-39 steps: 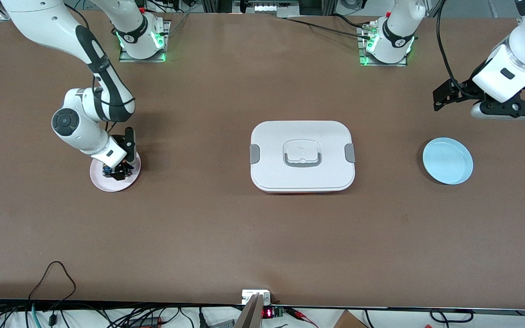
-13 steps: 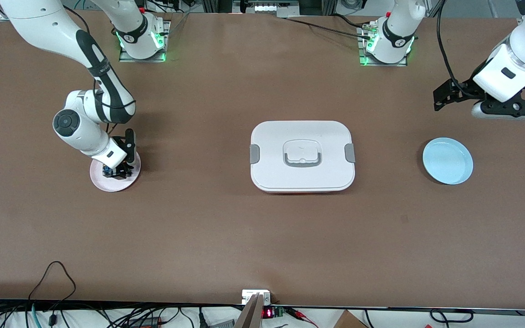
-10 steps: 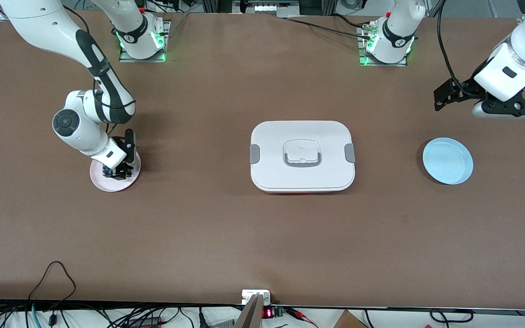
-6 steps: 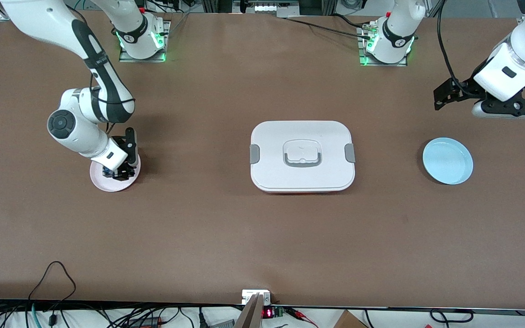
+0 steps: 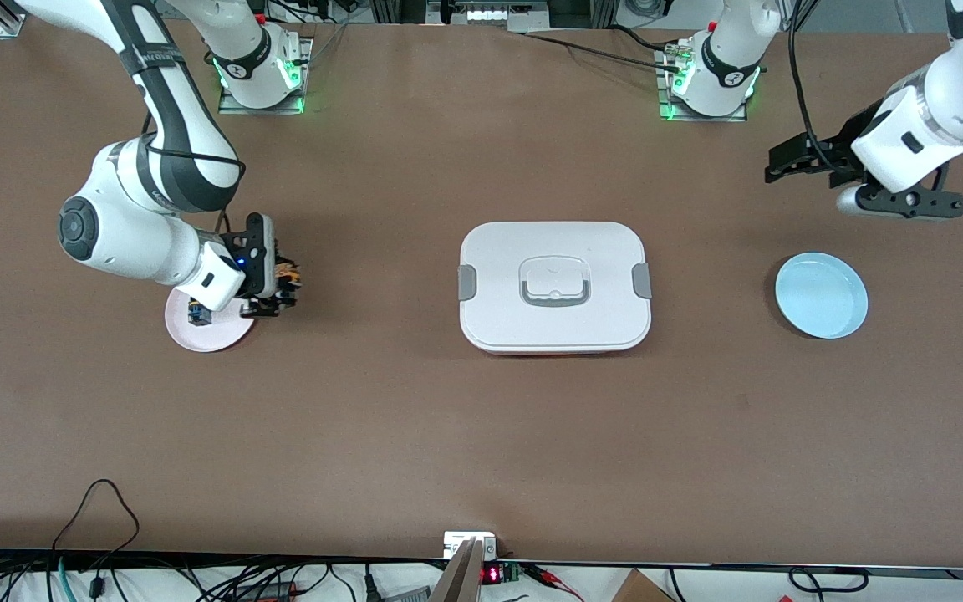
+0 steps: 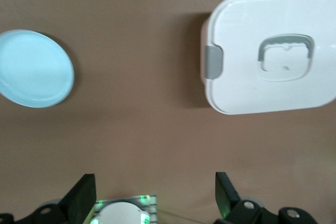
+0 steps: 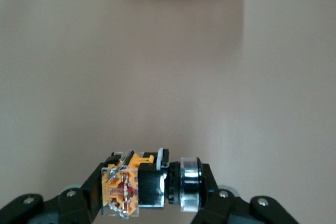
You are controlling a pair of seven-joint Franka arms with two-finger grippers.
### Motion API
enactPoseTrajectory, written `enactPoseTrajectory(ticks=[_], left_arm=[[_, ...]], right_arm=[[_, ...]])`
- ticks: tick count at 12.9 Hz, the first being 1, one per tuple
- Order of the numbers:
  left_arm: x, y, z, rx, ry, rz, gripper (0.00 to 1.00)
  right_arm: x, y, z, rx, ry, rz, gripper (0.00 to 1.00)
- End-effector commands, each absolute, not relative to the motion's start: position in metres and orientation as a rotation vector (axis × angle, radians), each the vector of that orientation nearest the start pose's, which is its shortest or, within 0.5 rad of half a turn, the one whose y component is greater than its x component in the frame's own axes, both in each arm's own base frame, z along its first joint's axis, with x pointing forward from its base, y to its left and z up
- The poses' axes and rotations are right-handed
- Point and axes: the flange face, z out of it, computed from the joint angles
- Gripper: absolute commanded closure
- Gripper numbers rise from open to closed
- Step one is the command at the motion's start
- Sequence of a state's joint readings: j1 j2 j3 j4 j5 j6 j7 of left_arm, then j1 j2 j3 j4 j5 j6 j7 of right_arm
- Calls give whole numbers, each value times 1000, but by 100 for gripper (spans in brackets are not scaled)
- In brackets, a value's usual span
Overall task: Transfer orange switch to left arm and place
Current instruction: 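Lift the orange switch with the right gripper while the left gripper approaches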
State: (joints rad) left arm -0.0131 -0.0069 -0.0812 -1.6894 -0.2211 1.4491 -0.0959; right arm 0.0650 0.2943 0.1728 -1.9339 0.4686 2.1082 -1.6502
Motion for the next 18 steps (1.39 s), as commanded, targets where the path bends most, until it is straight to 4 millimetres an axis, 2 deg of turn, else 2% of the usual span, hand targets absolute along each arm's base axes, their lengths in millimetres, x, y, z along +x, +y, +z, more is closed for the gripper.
enactPoseTrajectory(ticks=[1,3,4,9,11,12,13,14,15,16,17,18], left_arm=[[544,-71,546,-3462,-23,658,0],[548,-79,532,-3554,-35,815,0],[550,-86,525,-3611,-46,879,0],[569,-131,481,-3876,-156,1305,0],[576,-140,466,-3982,-318,1386,0],[575,-154,457,-4038,-427,1424,0],[574,-167,452,-4105,-441,1414,0],[572,-172,442,-4175,-462,1410,0],[568,-176,433,-4230,-496,1451,0],[564,-178,425,-4271,-539,1480,0],[559,-179,416,-4276,-607,1528,0],[552,-180,403,-4283,-712,1595,0]], right_arm=[[578,205,353,2659,2542,539,95],[568,244,366,2902,2454,681,95],[565,256,369,3021,2392,721,95],[536,341,382,3552,2095,1106,95],[526,367,385,3660,1921,1243,95],[519,382,386,3722,1833,1295,94],[511,398,389,3795,1741,1359,95],[505,417,393,3839,1703,1430,94],[497,434,394,3851,1667,1499,94],[495,443,391,3856,1580,1553,94],[492,455,391,3846,1566,1565,94],[493,461,398,3838,1550,1593,94]])
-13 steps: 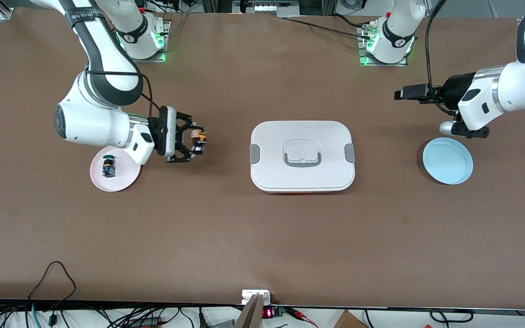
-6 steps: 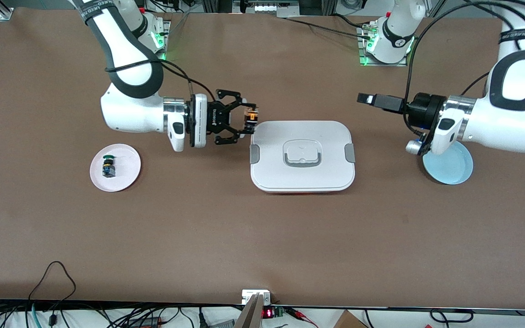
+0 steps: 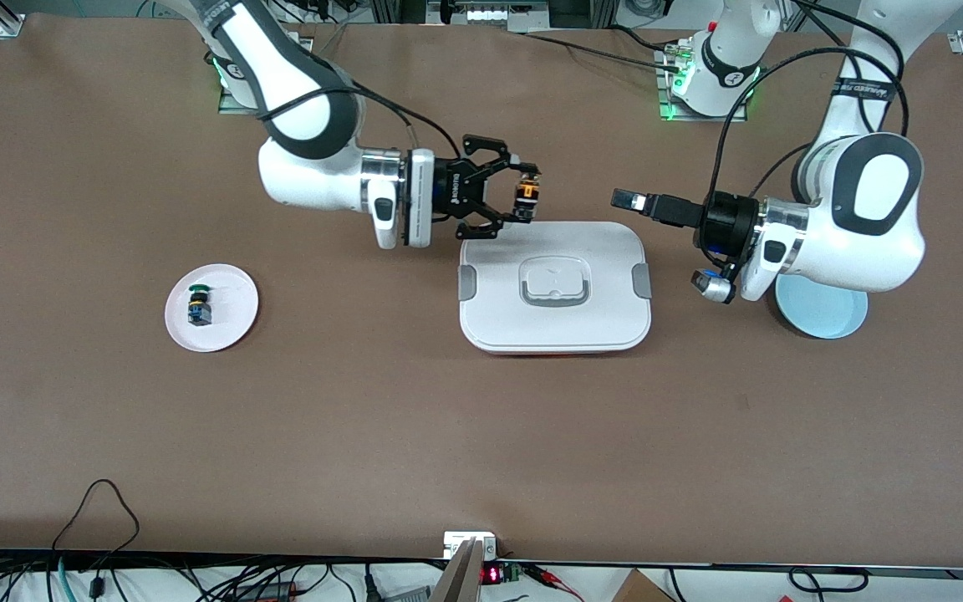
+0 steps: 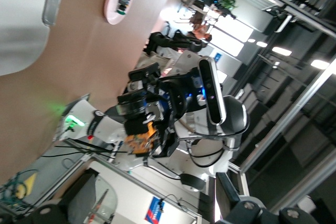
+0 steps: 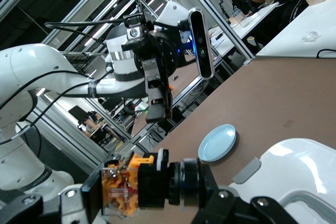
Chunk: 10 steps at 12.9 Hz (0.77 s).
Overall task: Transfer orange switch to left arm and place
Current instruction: 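Lift the orange switch with the right gripper while the left gripper approaches, then grasp the orange switch with the left gripper above the white box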
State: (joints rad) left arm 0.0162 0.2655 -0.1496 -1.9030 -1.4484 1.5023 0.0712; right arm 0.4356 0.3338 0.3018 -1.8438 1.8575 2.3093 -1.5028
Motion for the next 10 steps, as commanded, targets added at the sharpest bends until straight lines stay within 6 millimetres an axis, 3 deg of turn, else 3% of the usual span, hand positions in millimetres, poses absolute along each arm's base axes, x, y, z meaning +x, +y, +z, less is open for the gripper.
enactPoseTrajectory(ticks=[1,4,6,10], left_arm=[[541,-193,391,1476,282,-595,0],[524,-208,372,1419,323,-645,0],[516,-220,370,1417,314,-672,0],[519,-232,370,1377,349,-650,4]], right_arm=[[490,464,398,-1607,-636,-659,94],[489,467,397,-1593,-544,-657,95],[481,476,397,-1579,-518,-644,94],[481,476,397,-1579,-512,-639,95]])
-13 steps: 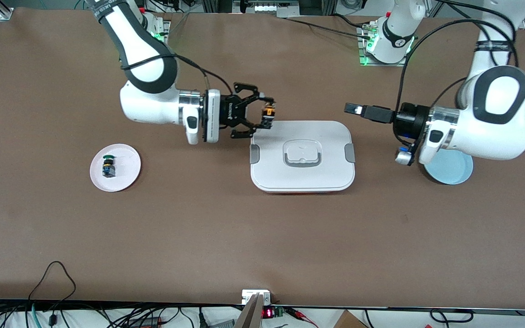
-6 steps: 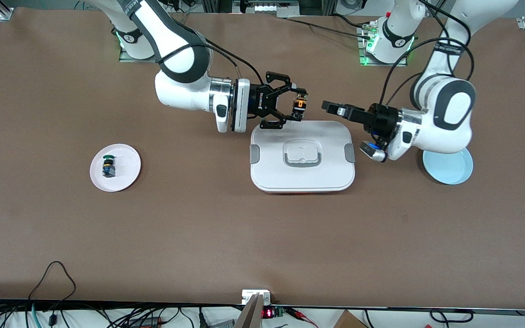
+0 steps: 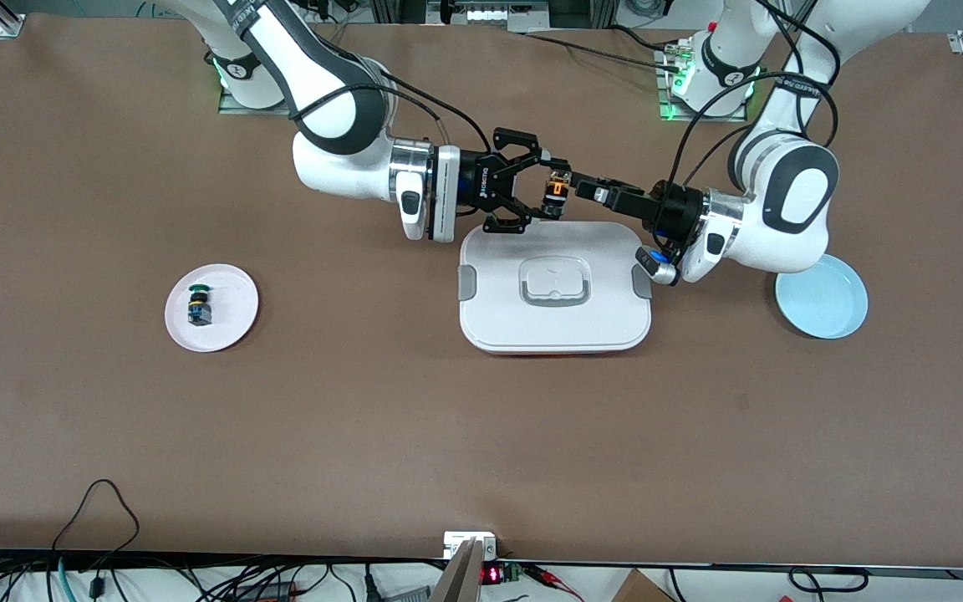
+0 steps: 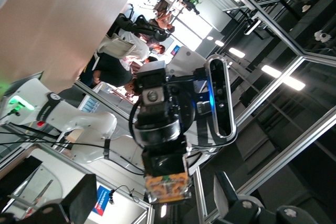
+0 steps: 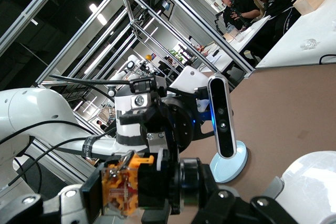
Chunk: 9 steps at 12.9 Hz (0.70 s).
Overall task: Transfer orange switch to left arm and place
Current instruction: 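Grasp the orange switch with the left gripper above the white box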
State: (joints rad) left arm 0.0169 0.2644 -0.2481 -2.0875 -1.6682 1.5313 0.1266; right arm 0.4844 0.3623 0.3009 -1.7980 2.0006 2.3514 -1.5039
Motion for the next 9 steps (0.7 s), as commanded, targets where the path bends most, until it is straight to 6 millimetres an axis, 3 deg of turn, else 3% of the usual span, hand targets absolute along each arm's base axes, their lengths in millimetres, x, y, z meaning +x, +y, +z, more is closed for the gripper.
enactPoseTrajectory(ticks=[1,4,5,8,9], left_arm=[[517,-238,372,1375,342,-655,11],[516,-248,370,1393,346,-655,39],[516,-249,370,1393,340,-651,54],[517,-248,372,1394,336,-648,72],[517,-248,372,1395,336,-648,74]], right_arm=[[480,476,397,-1579,-513,-638,94],[481,476,396,-1581,-511,-638,95],[481,476,396,-1581,-511,-638,95],[481,476,396,-1581,-511,-638,95],[481,476,396,-1581,-511,-638,94]])
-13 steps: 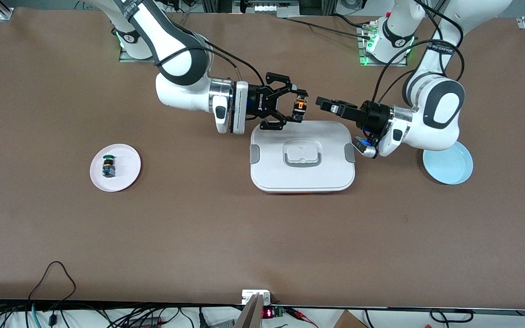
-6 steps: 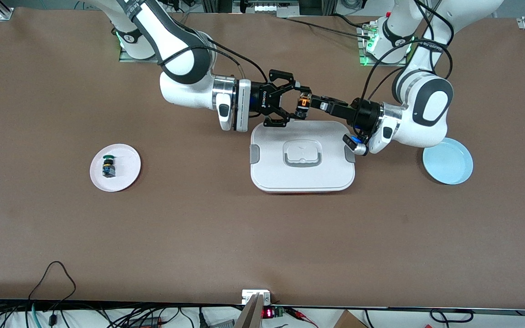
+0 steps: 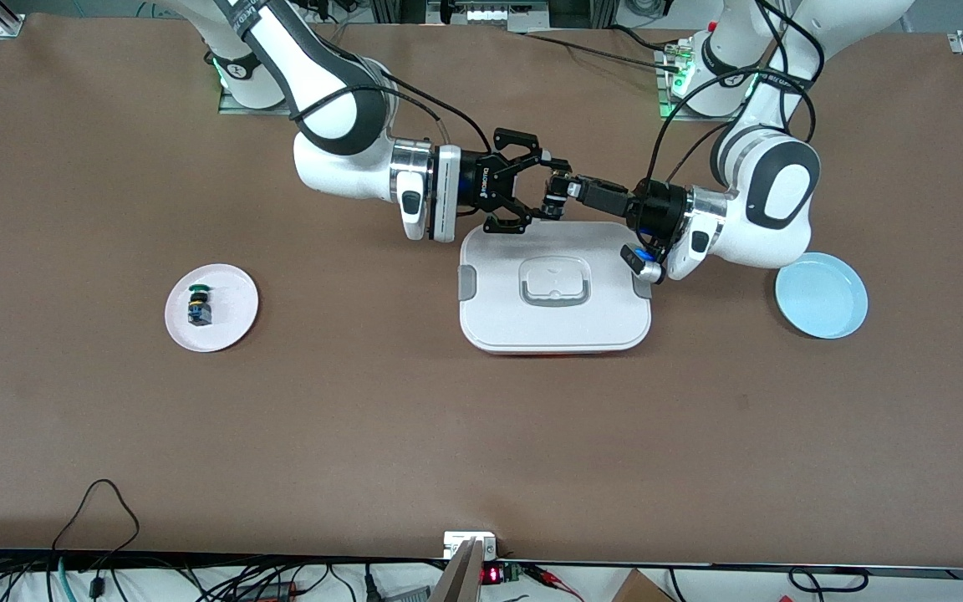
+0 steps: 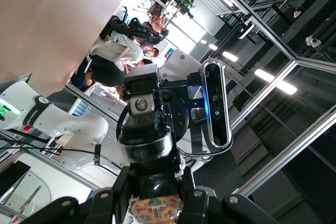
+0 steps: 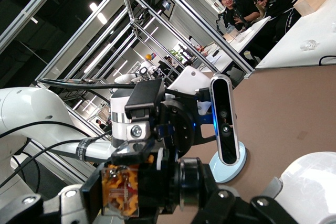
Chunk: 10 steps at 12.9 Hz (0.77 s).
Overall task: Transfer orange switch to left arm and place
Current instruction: 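Grasp the orange switch with the left gripper above the white box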
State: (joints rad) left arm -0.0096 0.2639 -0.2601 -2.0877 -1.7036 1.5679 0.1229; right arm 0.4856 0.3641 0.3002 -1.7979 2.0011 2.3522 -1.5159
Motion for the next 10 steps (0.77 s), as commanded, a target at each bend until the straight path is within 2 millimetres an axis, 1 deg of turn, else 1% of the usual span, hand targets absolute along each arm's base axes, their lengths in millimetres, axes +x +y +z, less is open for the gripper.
enactPoseTrajectory(ticks=[1,2,4,5,6,8,10], left_arm=[[519,-248,374,1400,331,-644,74],[523,-248,379,1409,316,-636,74],[524,-246,381,1423,310,-643,74],[528,-245,387,1438,295,-633,74],[530,-245,389,1465,273,-635,74],[537,-243,398,1522,229,-626,74],[546,-237,413,1608,183,-619,74]], right_arm=[[481,476,395,-1582,-511,-637,94],[481,476,396,-1581,-513,-639,93],[482,475,395,-1583,-512,-639,77],[482,474,395,-1584,-511,-639,35],[484,472,395,-1585,-506,-640,1],[491,465,397,-1587,-503,-649,0],[500,455,402,-1588,-505,-675,0]])
